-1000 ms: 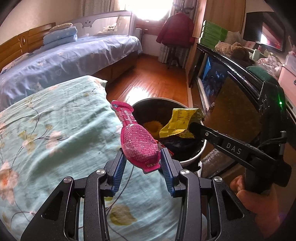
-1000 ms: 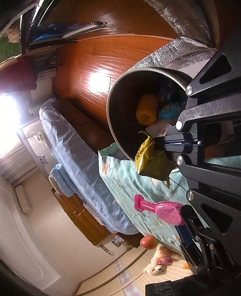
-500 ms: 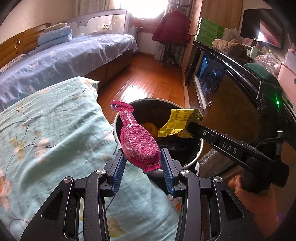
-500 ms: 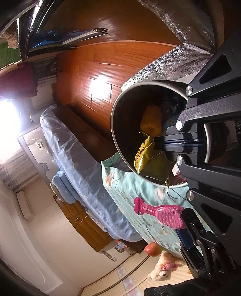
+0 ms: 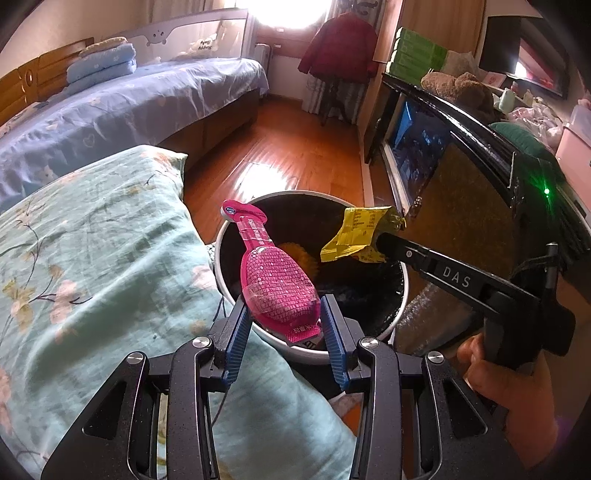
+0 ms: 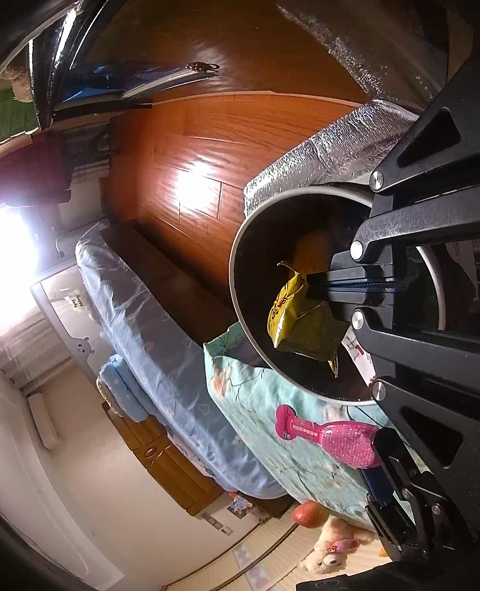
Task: Collect trash
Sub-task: 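Open the right tool over the bin while the left tool releases the pink brush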
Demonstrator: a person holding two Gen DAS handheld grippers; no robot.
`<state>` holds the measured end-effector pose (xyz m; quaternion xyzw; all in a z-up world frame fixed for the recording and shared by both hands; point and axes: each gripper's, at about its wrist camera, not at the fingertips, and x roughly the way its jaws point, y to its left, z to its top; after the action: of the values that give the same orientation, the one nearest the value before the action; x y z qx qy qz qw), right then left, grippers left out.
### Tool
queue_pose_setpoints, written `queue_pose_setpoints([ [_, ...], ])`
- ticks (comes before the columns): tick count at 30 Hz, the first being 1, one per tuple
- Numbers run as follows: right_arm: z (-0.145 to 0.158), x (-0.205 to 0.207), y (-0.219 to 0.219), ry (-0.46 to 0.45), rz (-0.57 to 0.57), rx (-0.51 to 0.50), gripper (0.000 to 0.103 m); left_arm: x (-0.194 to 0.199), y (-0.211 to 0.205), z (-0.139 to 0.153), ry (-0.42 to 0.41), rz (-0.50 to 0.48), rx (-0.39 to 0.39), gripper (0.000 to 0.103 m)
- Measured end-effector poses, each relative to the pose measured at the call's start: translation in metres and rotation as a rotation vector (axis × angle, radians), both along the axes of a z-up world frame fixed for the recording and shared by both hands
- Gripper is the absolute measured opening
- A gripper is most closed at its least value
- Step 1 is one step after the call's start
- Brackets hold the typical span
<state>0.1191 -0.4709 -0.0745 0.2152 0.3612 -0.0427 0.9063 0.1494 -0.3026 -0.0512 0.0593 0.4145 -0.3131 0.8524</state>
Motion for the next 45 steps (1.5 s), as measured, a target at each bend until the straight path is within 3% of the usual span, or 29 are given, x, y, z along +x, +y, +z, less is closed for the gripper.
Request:
queue_pose_setpoints([
  [8,-0.001,0.003,-0.003,0.009,-0.001,0.005,0.001,0.005,-0.009,0.000,0.015,-0.022,-0.004,0.038],
  [12,-0.001,0.006,-0.003,0.017,0.002,0.008,0.006,0.006,-0.010,0.001,0.018,-0.027,-0.007,0.039],
  [15,-0.001,0.007,-0.005,0.021,-0.006,0.019,0.007,0.005,-0.004,0.004,0.014,-0.019,-0.021,0.048],
  [17,0.000,0.006,-0.006,0.019,-0.010,0.025,0.012,0.002,0.004,0.007,0.005,-0.008,-0.032,0.051],
  [19,0.001,0.006,-0.006,0.013,-0.013,0.030,0.037,0.000,0.013,0.009,0.000,0.007,-0.043,0.052],
  [20,0.002,0.004,-0.004,0.007,-0.012,0.032,0.042,-0.001,0.018,0.010,-0.001,0.013,-0.047,0.052],
  [24,0.004,0.002,0.002,-0.004,-0.003,0.037,0.046,-0.007,0.044,0.012,-0.004,0.063,-0.068,0.053],
  [28,0.010,-0.005,0.014,-0.029,0.001,0.039,0.061,-0.014,0.077,0.012,-0.002,0.131,-0.097,0.054],
  [37,0.030,-0.026,0.077,-0.098,0.091,0.012,0.080,-0.036,0.140,0.016,-0.040,0.264,-0.121,0.056],
  [45,0.049,-0.035,0.132,-0.156,0.183,-0.079,0.081,-0.054,0.190,0.042,-0.145,0.372,-0.140,0.060],
])
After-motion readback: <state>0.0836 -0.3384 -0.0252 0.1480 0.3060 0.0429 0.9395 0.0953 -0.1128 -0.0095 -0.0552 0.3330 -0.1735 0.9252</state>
